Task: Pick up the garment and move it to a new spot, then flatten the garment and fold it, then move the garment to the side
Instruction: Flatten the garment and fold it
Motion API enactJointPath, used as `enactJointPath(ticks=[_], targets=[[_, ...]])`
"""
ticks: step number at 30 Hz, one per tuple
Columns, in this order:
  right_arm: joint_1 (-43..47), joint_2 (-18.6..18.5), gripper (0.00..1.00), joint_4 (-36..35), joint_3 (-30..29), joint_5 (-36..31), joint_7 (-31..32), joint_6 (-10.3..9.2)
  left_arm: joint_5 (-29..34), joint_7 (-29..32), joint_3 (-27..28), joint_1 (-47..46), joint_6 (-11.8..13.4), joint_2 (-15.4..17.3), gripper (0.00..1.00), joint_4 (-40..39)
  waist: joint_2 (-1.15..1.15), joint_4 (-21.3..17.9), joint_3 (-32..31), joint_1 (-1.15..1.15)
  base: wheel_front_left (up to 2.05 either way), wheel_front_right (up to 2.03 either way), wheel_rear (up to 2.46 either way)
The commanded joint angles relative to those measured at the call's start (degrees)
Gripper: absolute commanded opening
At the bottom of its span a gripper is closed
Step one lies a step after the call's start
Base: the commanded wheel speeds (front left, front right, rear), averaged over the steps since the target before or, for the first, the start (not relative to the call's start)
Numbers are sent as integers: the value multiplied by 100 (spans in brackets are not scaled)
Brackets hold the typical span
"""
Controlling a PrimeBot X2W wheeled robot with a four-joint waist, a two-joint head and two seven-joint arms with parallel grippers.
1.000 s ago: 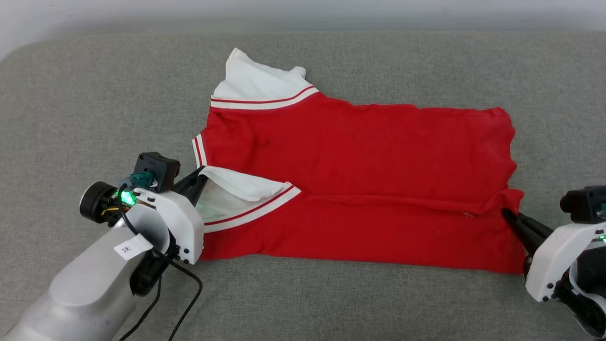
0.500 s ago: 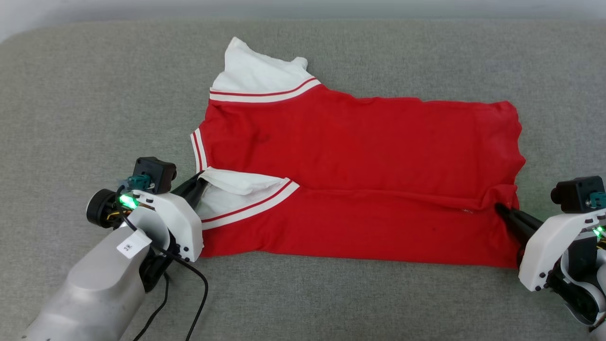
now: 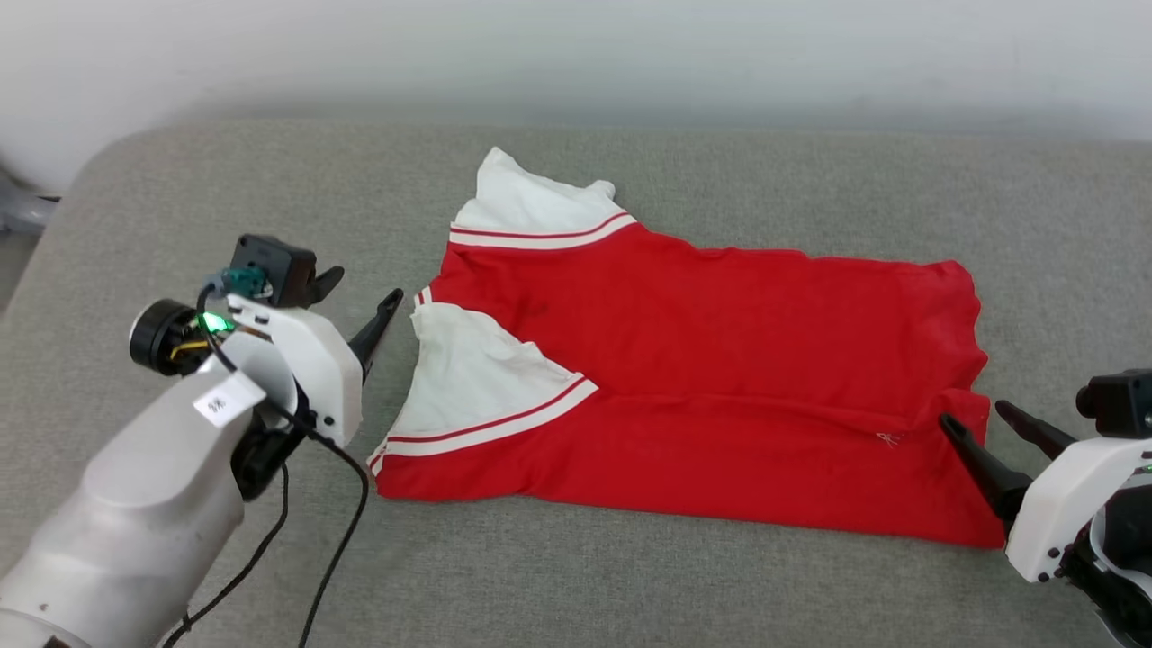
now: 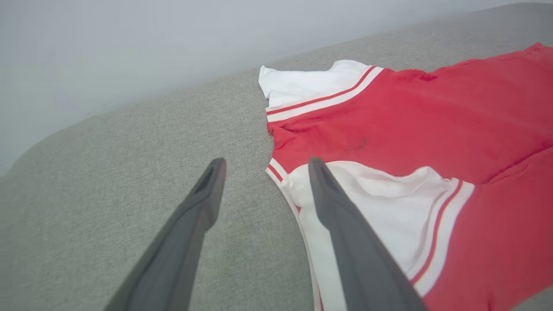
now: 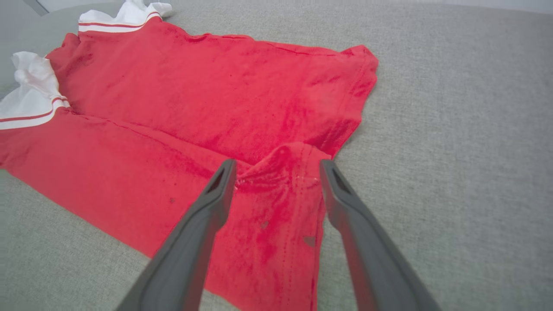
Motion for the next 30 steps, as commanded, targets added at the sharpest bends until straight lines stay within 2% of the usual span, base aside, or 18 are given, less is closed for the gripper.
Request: enactJointPath(ticks=[1, 6, 11, 17, 23, 30], targets=[[101, -4, 100, -52, -50, -43, 27, -4, -90, 214, -6, -91, -37, 60, 100, -134, 0, 60, -104, 0, 0, 0, 0], [259, 51, 100, -196, -135, -89, 141, -5, -473, 1521, -199, -248, -133, 271, 100, -591, 0, 107, -203, 0, 0, 0, 0], [348, 91, 100, -322, -143, -122, 395, -5, -1116, 2932, -369, -340, -169, 465, 100, -1057, 0, 104, -232, 0, 0, 0, 0], [393, 132, 100, -473, -167, -106, 699, -5, -1578, 4245, -675, -369, -174, 697, 100, -1431, 0, 36, -176, 0, 0, 0, 0], [347, 177, 100, -618, -218, -155, 843, -5, -1667, 4832, -938, -329, -176, 772, 100, -1475, 0, -73, -13, 0, 0, 0, 0], [207, 226, 100, -708, -163, -207, 937, -5, -1621, 4890, -1129, -169, -175, 645, 100, -1114, 0, -234, 179, 0, 0, 0, 0]])
